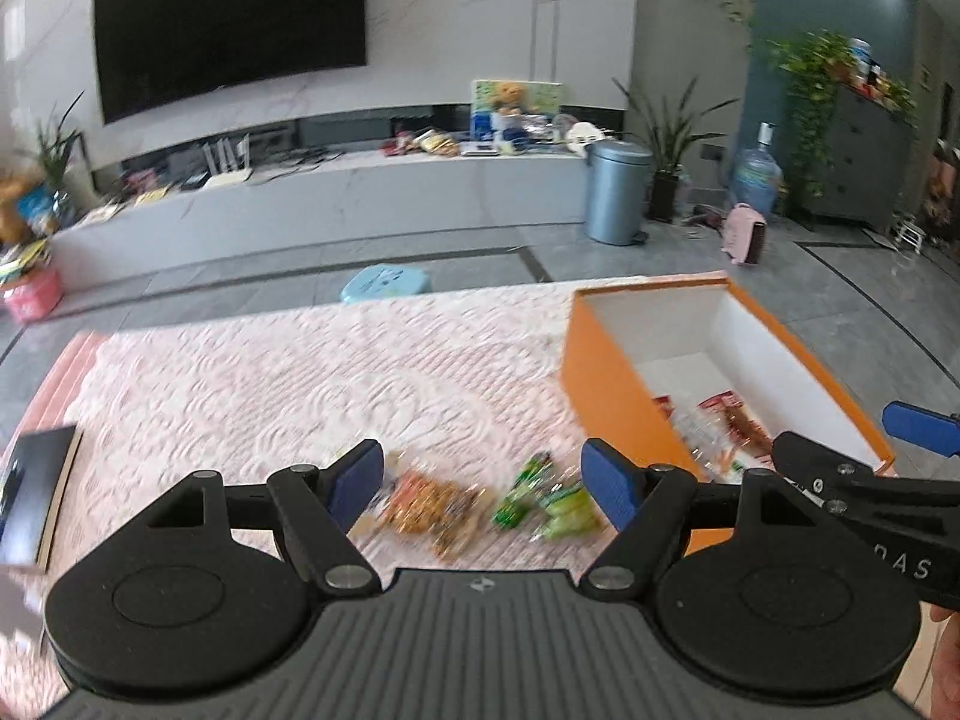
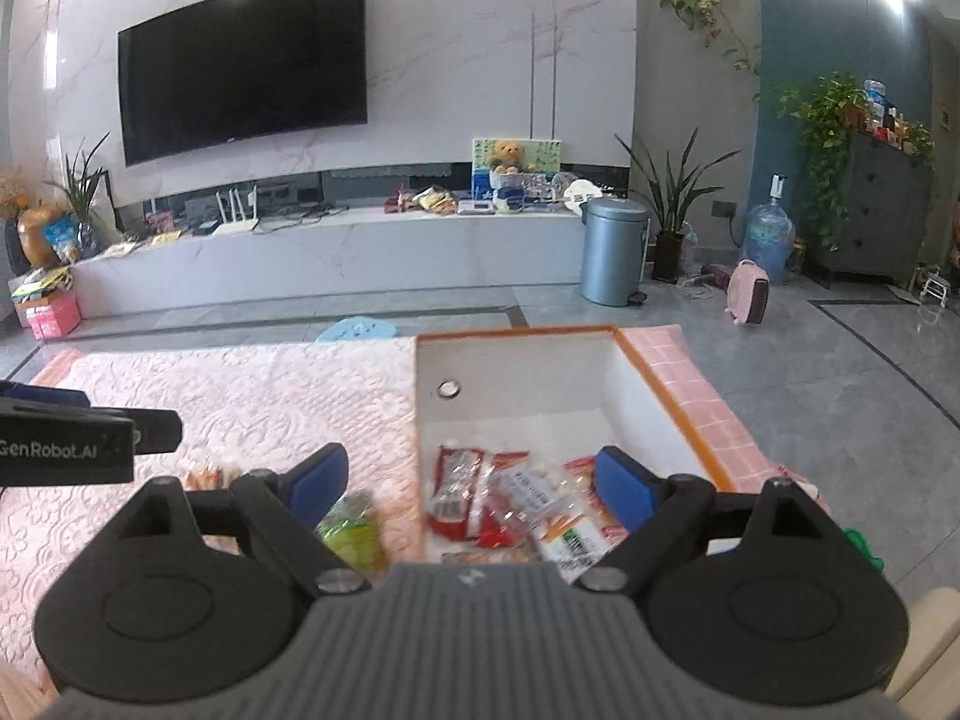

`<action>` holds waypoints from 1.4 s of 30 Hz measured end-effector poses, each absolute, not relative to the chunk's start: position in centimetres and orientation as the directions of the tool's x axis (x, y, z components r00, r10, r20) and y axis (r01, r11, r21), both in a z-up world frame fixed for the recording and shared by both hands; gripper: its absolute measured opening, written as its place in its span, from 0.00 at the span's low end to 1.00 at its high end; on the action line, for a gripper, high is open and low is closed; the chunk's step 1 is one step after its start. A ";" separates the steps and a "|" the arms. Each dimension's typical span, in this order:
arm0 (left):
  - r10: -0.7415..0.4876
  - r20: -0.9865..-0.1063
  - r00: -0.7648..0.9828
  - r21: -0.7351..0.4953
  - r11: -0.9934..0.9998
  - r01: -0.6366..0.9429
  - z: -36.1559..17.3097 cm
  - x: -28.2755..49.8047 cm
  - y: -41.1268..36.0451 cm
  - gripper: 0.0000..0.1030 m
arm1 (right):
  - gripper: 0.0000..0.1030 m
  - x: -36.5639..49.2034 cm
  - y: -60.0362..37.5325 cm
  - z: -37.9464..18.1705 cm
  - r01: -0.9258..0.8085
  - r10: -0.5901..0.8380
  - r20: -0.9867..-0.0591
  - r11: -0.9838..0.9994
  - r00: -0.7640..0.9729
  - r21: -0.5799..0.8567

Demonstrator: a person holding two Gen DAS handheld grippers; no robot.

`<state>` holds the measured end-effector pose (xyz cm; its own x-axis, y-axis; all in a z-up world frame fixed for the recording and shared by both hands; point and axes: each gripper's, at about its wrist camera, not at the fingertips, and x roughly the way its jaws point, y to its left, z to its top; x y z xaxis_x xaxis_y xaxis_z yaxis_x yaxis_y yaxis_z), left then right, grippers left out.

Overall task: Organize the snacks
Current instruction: 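Move both tools back over the remaining snacks on the table, then grasp the green pea bag with the right tool while the left tool grasps the peanut bag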

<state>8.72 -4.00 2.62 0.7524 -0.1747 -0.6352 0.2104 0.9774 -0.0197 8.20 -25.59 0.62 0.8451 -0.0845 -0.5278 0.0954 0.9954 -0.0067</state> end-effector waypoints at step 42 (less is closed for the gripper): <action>-0.217 -0.695 0.686 -0.077 0.970 0.229 -6.3 13.0 2.1 0.79 | 0.48 14.3 -14.3 -11.3 -0.099 -0.040 -0.603 0.976 0.797 -0.195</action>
